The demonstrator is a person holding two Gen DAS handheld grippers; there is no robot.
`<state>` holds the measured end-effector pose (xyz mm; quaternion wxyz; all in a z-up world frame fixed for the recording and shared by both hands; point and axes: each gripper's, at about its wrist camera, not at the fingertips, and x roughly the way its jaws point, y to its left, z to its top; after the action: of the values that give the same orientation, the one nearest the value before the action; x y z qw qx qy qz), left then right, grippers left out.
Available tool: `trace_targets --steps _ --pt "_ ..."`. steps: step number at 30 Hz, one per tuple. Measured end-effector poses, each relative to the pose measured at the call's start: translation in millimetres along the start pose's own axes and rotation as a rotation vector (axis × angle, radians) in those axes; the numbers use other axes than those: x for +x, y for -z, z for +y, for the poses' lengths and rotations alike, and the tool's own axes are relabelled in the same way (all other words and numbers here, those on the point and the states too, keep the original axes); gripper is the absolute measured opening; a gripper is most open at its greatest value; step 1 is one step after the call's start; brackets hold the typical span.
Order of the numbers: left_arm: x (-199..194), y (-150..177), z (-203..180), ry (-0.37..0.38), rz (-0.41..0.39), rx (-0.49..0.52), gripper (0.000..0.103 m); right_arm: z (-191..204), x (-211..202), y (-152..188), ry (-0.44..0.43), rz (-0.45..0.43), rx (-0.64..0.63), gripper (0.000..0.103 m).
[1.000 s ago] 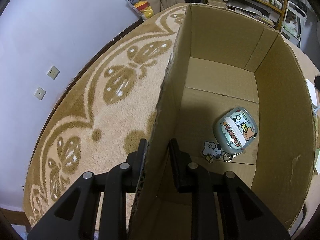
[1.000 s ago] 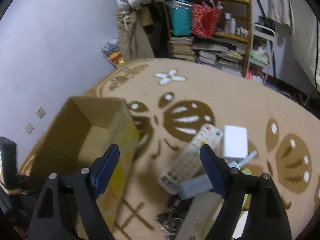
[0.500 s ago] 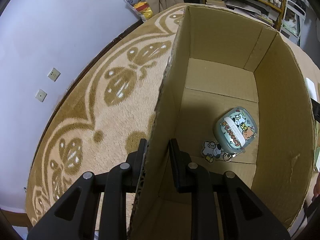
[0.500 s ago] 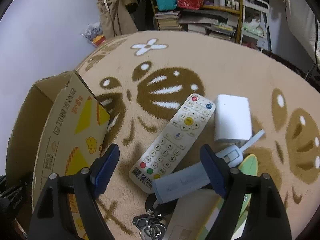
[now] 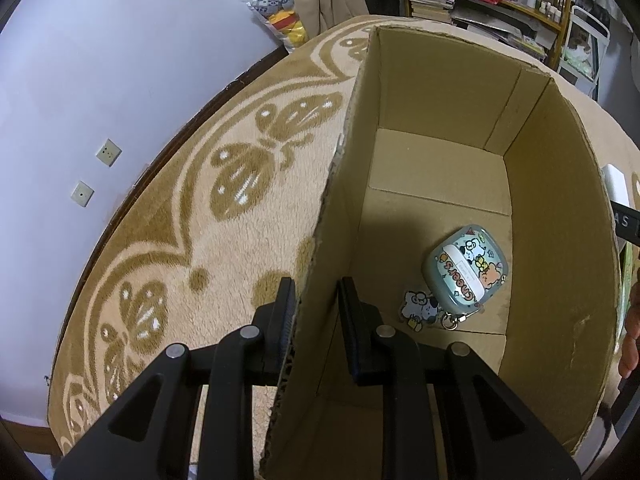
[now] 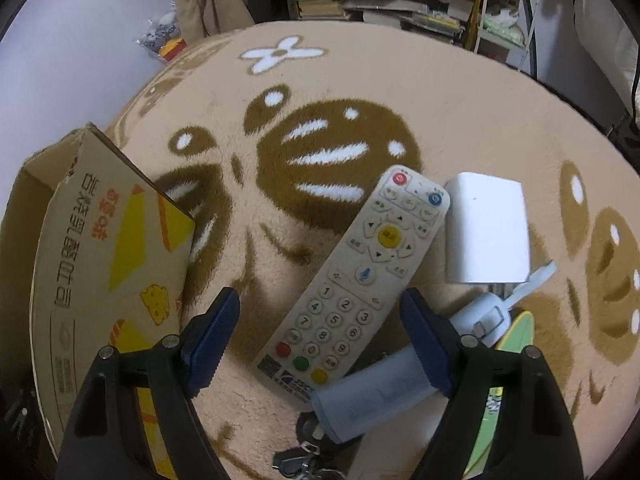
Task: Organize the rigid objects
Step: 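Move the right gripper to the white remote and grasp it, then lift the white remote and drop it into the box with the right gripper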
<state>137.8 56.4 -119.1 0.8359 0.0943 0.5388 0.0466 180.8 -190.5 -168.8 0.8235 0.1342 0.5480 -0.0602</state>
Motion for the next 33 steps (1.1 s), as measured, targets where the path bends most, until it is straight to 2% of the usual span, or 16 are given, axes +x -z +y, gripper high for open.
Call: trace_targets --steps 3,6,10,15,19,24,33 --pt "-2 -1 0 0.004 -0.010 -0.002 0.021 -2 7 -2 -0.019 0.015 0.053 0.084" --pt "-1 -3 -1 0.009 -0.010 0.000 0.021 -2 10 -3 -0.003 0.007 0.068 0.084" --pt "3 -3 -1 0.006 0.001 0.002 0.021 3 12 -3 0.075 0.008 0.049 0.061" --pt "7 -7 2 0.020 0.003 -0.004 0.021 2 11 -2 0.095 0.008 0.025 0.055" --pt "13 -7 0 0.011 0.008 0.010 0.021 1 9 0 0.096 0.002 0.019 0.053" --pt "14 -7 3 0.021 0.010 0.001 0.021 0 -1 5 0.074 -0.040 0.033 0.045" --pt "17 -6 5 0.030 0.018 -0.010 0.021 11 -16 3 0.058 -0.085 -0.013 0.044"
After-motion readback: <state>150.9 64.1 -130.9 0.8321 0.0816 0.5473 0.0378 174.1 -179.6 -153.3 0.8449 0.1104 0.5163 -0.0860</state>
